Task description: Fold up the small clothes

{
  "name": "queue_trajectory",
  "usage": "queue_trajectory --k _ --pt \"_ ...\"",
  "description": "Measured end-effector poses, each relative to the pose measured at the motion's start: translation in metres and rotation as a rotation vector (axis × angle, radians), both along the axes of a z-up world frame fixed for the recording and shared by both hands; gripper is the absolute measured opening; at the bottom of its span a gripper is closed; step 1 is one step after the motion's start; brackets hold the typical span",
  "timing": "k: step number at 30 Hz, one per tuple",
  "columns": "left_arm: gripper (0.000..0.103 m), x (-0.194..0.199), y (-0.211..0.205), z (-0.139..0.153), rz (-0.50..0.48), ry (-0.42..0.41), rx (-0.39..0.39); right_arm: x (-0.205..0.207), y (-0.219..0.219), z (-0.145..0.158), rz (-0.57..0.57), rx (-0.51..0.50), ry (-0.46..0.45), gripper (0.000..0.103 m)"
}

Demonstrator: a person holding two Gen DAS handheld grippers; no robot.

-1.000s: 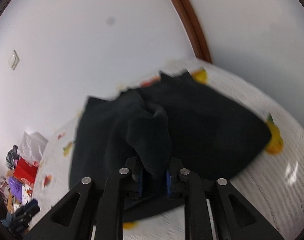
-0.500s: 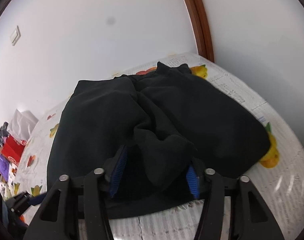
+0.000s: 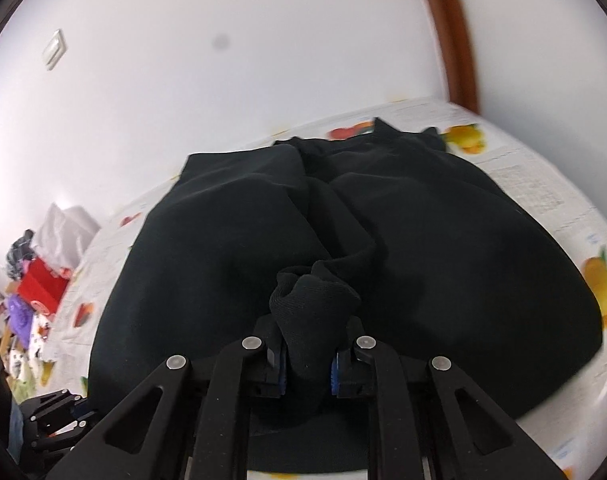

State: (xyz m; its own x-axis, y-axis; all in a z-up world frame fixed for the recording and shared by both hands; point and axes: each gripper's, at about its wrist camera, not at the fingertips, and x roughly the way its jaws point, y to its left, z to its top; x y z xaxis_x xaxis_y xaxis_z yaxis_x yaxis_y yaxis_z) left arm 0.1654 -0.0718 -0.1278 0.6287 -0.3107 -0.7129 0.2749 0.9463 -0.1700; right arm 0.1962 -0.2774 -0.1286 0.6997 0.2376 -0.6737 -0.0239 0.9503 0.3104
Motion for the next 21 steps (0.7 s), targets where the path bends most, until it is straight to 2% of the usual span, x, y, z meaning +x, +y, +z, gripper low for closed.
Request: queue_trajectory --k 7,11,14,17,19,21 --pt "0.015 -0.029 0.091 0.004 0.109 0.017 -0.029 0.001 0.089 0.001 0.131 0.009 0.003 0.014" --pt "0.015 -0.04 0.12 -0.002 0.147 0.037 -0.027 -0.006 0.123 0.004 0.191 0.023 -0.005 0.014" --pt "0.015 -0.046 0.126 -0.005 0.134 0.042 -0.054 -0.026 0.117 0.019 0.193 0.043 -0.081 0.014" --pt "0.016 -0.05 0.118 -0.003 0.093 0.02 -0.027 -0.055 0.092 0.028 0.18 0.106 -0.145 0.013" --pt "0.016 -0.053 0.107 -0.003 0.069 0.003 0.008 -0.067 0.082 0.022 0.156 0.115 -0.13 0.013" --pt "0.018 -0.055 0.098 -0.006 0.052 0.003 0.05 -0.07 0.079 0.009 0.146 0.067 -0.084 0.014"
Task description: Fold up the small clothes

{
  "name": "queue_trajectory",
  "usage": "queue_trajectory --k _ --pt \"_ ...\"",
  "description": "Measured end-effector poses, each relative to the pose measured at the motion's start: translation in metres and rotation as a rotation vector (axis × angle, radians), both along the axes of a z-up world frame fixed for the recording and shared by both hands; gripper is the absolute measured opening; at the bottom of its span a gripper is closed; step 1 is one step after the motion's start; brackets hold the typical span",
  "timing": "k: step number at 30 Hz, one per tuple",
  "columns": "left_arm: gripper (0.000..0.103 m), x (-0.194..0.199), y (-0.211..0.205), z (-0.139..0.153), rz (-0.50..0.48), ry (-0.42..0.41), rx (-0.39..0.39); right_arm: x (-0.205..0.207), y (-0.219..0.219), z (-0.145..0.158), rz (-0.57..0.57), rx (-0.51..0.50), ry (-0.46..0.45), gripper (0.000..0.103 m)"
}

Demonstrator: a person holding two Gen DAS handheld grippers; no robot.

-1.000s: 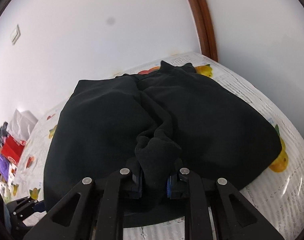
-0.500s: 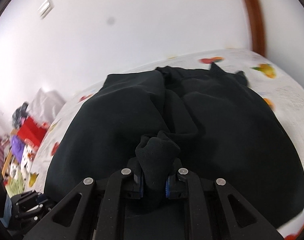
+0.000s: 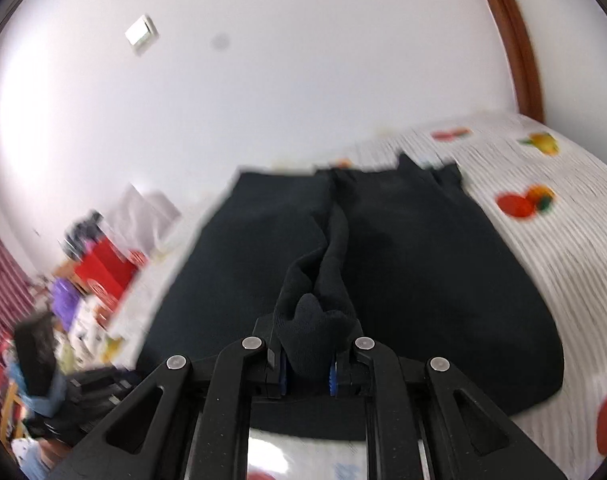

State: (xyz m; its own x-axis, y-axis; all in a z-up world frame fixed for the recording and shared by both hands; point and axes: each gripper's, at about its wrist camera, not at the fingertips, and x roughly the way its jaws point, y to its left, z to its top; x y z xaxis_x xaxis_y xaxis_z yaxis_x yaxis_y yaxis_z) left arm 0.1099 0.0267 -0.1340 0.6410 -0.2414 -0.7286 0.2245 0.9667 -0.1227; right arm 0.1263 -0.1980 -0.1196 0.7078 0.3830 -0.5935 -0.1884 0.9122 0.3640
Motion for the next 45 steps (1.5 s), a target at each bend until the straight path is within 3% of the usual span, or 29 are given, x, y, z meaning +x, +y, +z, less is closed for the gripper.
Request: queue_trajectory --k 5,7,8,9,12,15,17,18,21,24,27,33,37,41,42,44,45 --pt "0.024 -0.004 -0.001 0.0 -0.027 -0.016 0.051 0.0 -0.006 -0.012 -0.01 0.005 0.049 0.024" --pt "0.041 -0.002 -0.002 0.002 -0.034 -0.019 0.044 0.004 -0.007 -0.007 -0.03 0.014 0.036 0.035" --pt "0.055 -0.001 -0.005 0.004 -0.037 -0.023 0.037 0.007 -0.006 -0.006 -0.032 0.013 0.03 0.037" --pt "0.058 -0.001 -0.003 0.006 -0.039 -0.025 0.032 0.013 -0.005 -0.005 -0.033 0.011 0.026 0.041" --pt "0.058 0.011 -0.017 0.004 -0.042 -0.007 0.037 0.03 -0.001 -0.007 -0.028 0.016 0.034 0.042" --pt "0.059 0.018 -0.03 0.0 -0.013 0.012 0.094 0.05 0.005 -0.018 -0.032 0.028 0.089 0.042" --pt "0.06 0.025 -0.029 -0.006 0.005 0.035 0.082 0.062 0.01 -0.024 -0.045 0.033 0.121 0.034" --pt "0.061 0.028 -0.028 -0.008 0.015 0.044 0.072 0.065 0.011 -0.024 -0.047 0.035 0.115 0.016" --pt "0.061 0.033 -0.024 -0.01 0.041 0.05 0.058 0.064 0.013 -0.009 -0.009 0.018 0.054 0.008" --pt "0.061 0.032 -0.022 -0.01 0.047 0.045 0.062 0.047 -0.019 0.017 -0.02 0.084 -0.073 0.007" --pt "0.064 0.032 -0.023 -0.01 0.041 0.049 0.063 0.031 -0.06 0.024 -0.128 0.137 -0.123 0.007" --pt "0.063 0.027 -0.035 -0.004 -0.009 0.017 0.056 0.035 -0.083 -0.015 -0.151 0.067 0.023 0.012" --pt "0.063 0.033 -0.052 -0.004 -0.025 0.028 0.066 0.032 -0.085 -0.025 -0.167 0.057 0.034 0.026" --pt "0.065 0.038 -0.065 -0.01 -0.009 0.049 0.099 0.047 -0.085 -0.026 -0.162 0.072 0.078 0.028" --pt "0.066 0.039 -0.067 -0.01 -0.005 0.049 0.103 0.051 -0.083 -0.027 -0.161 0.063 0.094 0.026" --pt "0.066 0.042 -0.067 -0.011 0.007 0.055 0.107 0.056 -0.079 -0.022 -0.137 0.036 0.099 0.009" --pt "0.066 0.042 -0.067 -0.012 0.014 0.054 0.105 0.056 -0.077 -0.017 -0.113 0.022 0.083 0.007"
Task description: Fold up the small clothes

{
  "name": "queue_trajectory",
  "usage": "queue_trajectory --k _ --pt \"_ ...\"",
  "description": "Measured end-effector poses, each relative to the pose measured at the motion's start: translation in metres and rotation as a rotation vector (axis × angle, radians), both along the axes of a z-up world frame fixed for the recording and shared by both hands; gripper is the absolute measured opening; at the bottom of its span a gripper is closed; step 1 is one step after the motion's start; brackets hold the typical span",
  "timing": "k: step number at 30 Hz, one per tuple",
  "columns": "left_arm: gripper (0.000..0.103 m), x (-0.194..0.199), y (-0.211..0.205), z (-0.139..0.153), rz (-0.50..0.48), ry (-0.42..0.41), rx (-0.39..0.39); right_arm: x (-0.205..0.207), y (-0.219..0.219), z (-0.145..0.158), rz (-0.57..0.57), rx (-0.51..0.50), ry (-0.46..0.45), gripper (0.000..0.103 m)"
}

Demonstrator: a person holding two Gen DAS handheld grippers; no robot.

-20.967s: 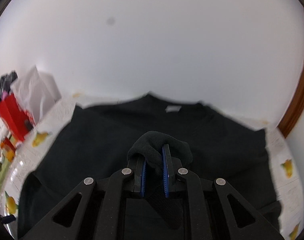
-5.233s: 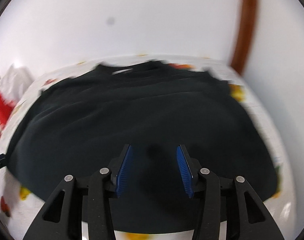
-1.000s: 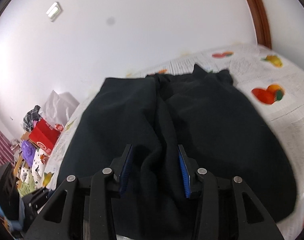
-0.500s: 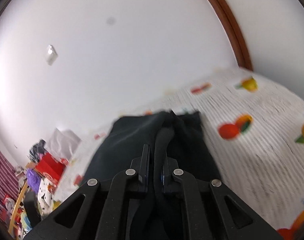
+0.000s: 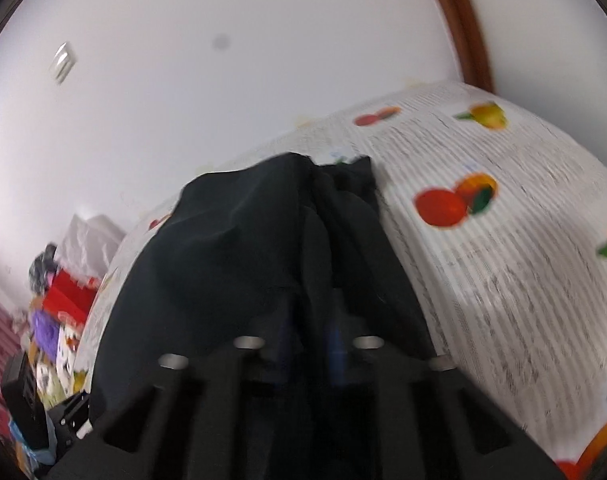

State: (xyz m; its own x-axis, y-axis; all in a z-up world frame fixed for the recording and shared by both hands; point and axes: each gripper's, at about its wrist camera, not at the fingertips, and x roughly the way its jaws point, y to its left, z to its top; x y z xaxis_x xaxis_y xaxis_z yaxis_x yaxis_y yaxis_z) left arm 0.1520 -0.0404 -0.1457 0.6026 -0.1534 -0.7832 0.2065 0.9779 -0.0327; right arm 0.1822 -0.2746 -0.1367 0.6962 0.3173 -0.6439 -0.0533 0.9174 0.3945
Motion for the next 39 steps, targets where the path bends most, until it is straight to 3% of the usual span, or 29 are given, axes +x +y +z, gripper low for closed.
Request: queue_trajectory --k 2,5,10,12,14,17,18,19,23,24,27,29,32,33,37,39 --pt "0.066 0.001 -0.001 -0.001 0.003 -0.007 0.008 -0.01 -0.011 0.018 -0.012 0.0 -0.107 0.006" --pt "0.066 -0.001 -0.005 -0.002 0.007 -0.009 0.009 -0.024 -0.043 0.025 -0.092 0.088 -0.157 0.003" --pt "0.066 -0.003 -0.006 -0.004 0.005 -0.014 0.01 -0.015 -0.056 -0.016 -0.095 0.054 0.014 0.004" --pt "0.066 -0.008 0.001 -0.002 0.004 -0.009 0.007 -0.022 -0.054 -0.012 -0.095 -0.011 0.009 0.011" --pt "0.064 -0.014 0.003 0.002 -0.007 -0.01 -0.004 -0.032 -0.052 0.004 -0.103 -0.066 -0.029 0.011" --pt "0.064 -0.019 0.007 0.006 -0.033 -0.031 -0.016 -0.037 -0.041 0.031 -0.055 -0.139 -0.082 0.029" --pt "0.064 -0.02 0.006 0.007 -0.038 -0.033 -0.014 -0.035 -0.036 0.038 -0.027 -0.151 -0.096 0.039" --pt "0.064 -0.022 0.004 0.01 -0.04 -0.033 -0.01 -0.031 -0.028 0.044 0.002 -0.158 -0.106 0.042" --pt "0.064 -0.016 0.0 0.008 -0.031 -0.012 -0.014 -0.002 -0.006 0.034 0.059 -0.156 -0.036 0.042" --pt "0.065 -0.015 0.0 0.006 -0.024 -0.008 -0.014 0.006 -0.002 0.027 0.059 -0.16 -0.007 0.041" --pt "0.067 -0.011 0.002 0.001 -0.007 -0.009 -0.017 0.029 0.003 0.006 0.064 -0.137 0.088 0.003" --pt "0.067 -0.01 0.003 0.0 0.004 -0.016 0.0 0.027 0.001 0.012 0.092 -0.114 0.059 0.003" --pt "0.067 -0.01 0.006 -0.001 0.008 -0.018 -0.009 0.005 -0.031 0.045 0.046 0.003 -0.11 0.002" --pt "0.067 -0.01 0.007 -0.001 0.009 -0.017 -0.013 0.004 -0.038 0.047 0.03 0.028 -0.113 0.002" --pt "0.067 -0.011 0.007 -0.001 0.007 -0.018 -0.009 0.016 -0.037 0.021 0.012 -0.059 0.004 0.002" --pt "0.067 -0.012 0.008 0.0 0.0 -0.011 -0.01 0.014 -0.038 0.016 0.013 -0.061 0.015 0.003"
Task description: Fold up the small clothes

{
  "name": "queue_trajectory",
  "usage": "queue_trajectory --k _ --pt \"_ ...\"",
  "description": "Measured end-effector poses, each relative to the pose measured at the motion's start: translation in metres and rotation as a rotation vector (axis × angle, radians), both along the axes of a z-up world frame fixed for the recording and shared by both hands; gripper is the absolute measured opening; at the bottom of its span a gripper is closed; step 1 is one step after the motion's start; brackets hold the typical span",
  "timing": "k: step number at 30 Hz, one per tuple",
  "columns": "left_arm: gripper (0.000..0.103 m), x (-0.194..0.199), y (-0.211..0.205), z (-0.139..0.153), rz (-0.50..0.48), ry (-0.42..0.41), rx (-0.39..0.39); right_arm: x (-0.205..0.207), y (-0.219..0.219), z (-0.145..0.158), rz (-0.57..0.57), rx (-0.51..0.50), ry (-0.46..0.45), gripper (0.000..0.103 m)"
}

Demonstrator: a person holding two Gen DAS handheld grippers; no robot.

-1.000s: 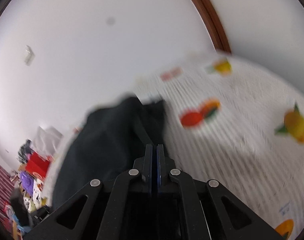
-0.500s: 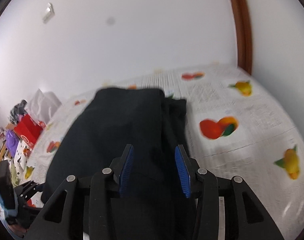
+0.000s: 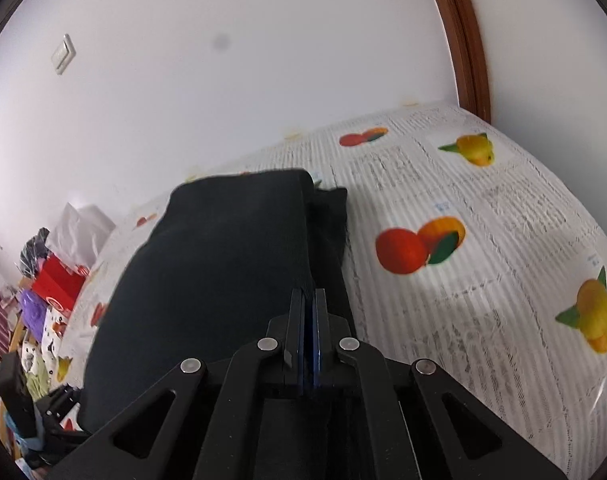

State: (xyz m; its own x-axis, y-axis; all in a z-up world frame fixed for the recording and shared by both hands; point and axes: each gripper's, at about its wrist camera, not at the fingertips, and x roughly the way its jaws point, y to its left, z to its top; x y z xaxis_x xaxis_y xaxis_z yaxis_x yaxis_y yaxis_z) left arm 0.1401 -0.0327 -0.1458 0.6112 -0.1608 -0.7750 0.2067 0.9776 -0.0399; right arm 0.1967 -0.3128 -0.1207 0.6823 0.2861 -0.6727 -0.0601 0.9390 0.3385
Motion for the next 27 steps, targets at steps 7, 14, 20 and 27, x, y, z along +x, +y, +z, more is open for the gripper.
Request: queue_trajectory --k 7,14,20,27 --pt "0.066 -0.013 0.006 0.006 -0.023 -0.034 0.008 -0.022 0.003 0.015 0.015 -0.044 -0.032 0.023" --pt "0.067 -0.008 0.006 0.001 -0.01 -0.007 0.003 -0.002 0.022 -0.004 0.039 -0.069 0.032 0.002" --pt "0.067 -0.005 0.007 -0.002 -0.003 -0.006 -0.007 -0.004 -0.006 0.001 -0.013 0.062 -0.016 0.003" --pt "0.063 -0.031 0.013 0.018 -0.081 -0.039 -0.044 -0.029 0.01 0.016 -0.044 -0.178 -0.045 0.004"
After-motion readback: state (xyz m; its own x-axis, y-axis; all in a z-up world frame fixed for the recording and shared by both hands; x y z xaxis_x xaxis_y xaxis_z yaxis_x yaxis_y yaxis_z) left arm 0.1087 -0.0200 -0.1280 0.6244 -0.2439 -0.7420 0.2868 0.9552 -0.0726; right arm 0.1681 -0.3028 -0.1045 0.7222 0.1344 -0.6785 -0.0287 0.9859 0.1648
